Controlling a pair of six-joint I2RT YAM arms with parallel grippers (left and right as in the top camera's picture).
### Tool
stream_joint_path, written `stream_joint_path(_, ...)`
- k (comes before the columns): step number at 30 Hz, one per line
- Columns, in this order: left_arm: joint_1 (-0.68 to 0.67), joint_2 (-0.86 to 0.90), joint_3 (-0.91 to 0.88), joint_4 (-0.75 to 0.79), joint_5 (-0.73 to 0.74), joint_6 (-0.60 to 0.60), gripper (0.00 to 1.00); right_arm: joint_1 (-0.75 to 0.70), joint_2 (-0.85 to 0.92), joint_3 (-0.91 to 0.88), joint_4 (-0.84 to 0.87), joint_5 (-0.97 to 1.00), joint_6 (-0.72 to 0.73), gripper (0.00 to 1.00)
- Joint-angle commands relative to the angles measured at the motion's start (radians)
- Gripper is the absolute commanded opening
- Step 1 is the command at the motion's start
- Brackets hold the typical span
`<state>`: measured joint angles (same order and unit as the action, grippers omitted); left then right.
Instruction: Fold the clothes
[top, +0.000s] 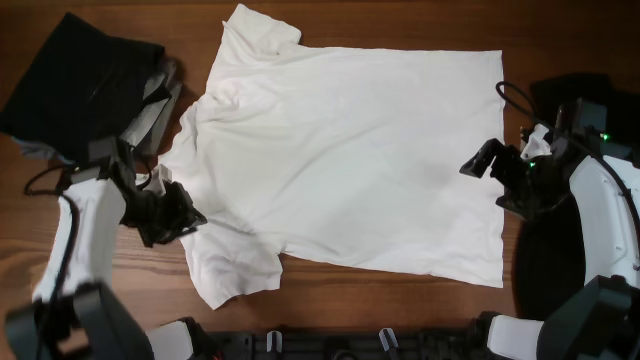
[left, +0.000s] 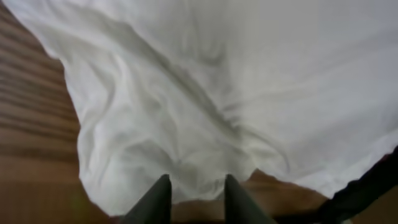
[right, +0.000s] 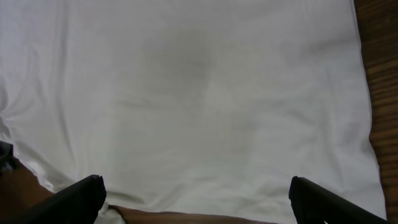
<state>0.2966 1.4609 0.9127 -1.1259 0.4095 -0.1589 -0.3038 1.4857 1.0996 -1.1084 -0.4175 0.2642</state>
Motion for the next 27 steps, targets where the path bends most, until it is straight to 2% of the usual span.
stream_joint_path(1, -0.027, -0.045, -0.046, -0.037, -0.003, -0.098, 0.53, 0.003, -0.048, -0.008, -0.004, 0.014, 0.008, 1.00)
stream_joint_path(6, -0.033, -0.013, -0.238, 0.082, -0.002, -0.306, 0.56, 0.003, -0.048, -0.008, -0.002, 0.015, 0.003, 1.00)
stream_joint_path(13, -0.033, -0.010, -0.384, 0.192, 0.024, -0.330, 0.56, 0.003, -0.048, -0.008, 0.020, 0.023, -0.003, 1.00)
stream_joint_path(15, -0.033, -0.010, -0.394, 0.223, 0.016, -0.329, 0.51, 0.003, -0.048, -0.008, 0.024, 0.023, -0.002, 1.00)
stream_joint_path(17, -0.033, -0.009, -0.394, 0.245, -0.012, -0.328, 0.29, 0.003, -0.048, -0.008, 0.027, 0.026, 0.000, 1.00)
stream_joint_path(18, -0.033, -0.009, -0.394, 0.249, -0.008, -0.328, 0.06, 0.003, -0.048, -0.008, 0.027, 0.039, 0.002, 1.00)
stream_joint_path(23, -0.032, -0.010, -0.383, 0.235, 0.077, -0.316, 0.04, 0.001, -0.045, -0.022, 0.017, 0.113, 0.088, 1.00)
stream_joint_path(27, -0.032, -0.011, -0.307, 0.186, 0.076, -0.263, 0.04, -0.038, -0.031, -0.148, 0.032, 0.134, 0.198, 1.00)
